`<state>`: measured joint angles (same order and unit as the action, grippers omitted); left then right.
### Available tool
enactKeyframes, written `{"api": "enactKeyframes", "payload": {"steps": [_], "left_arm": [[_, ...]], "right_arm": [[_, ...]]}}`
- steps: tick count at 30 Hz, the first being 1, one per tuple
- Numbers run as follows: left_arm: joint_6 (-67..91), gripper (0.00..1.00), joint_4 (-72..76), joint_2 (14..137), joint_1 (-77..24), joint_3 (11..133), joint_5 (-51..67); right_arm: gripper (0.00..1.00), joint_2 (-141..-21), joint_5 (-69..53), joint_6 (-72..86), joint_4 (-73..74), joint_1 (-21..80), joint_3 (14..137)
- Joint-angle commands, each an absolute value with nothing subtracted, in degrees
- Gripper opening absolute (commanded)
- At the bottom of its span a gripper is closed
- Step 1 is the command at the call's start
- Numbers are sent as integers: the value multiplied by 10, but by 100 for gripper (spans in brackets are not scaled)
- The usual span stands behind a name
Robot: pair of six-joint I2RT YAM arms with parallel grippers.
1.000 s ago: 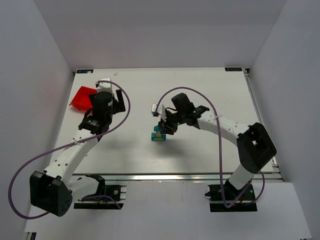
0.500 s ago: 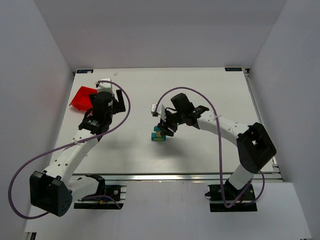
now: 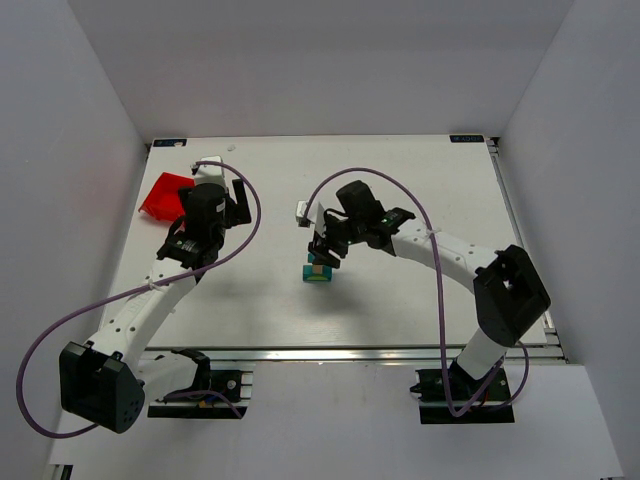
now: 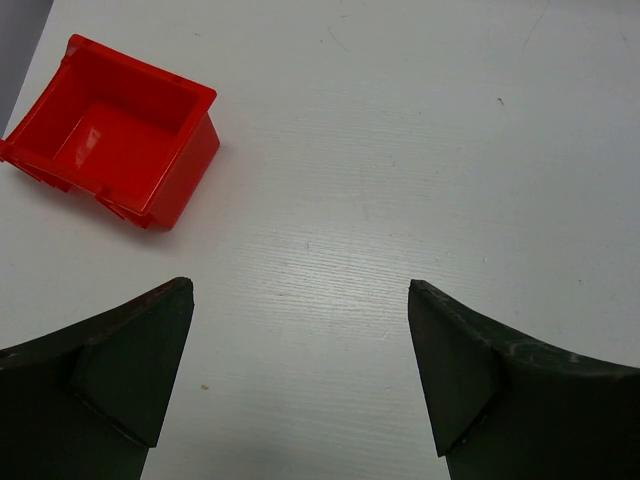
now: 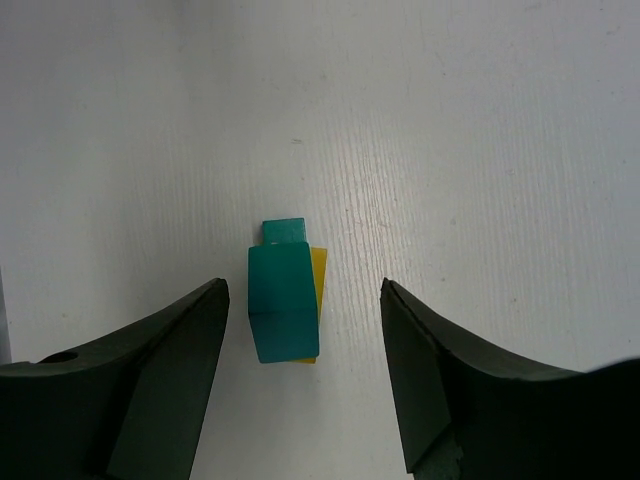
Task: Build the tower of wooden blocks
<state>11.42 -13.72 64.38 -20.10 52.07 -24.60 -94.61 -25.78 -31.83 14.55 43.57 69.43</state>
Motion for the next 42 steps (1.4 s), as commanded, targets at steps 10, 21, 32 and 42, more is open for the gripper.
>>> {"api": "enactKeyframes", "payload": {"steps": [10,21,32,42], "left_arm": [[110,97,-128,626,-202,512,-244],[111,97,-128,625,-202,512,-237],[112,97,-128,623,-203,512,-235],[111,97,-127,623,-203,512,-232]], "right_arm": [[68,-965,-229,-306,124,458,725],[68,-967,-201,-288,109,462,724],[67,-969,-186,-275,96,462,724],[67,-963,-199,-275,95,462,722]]}}
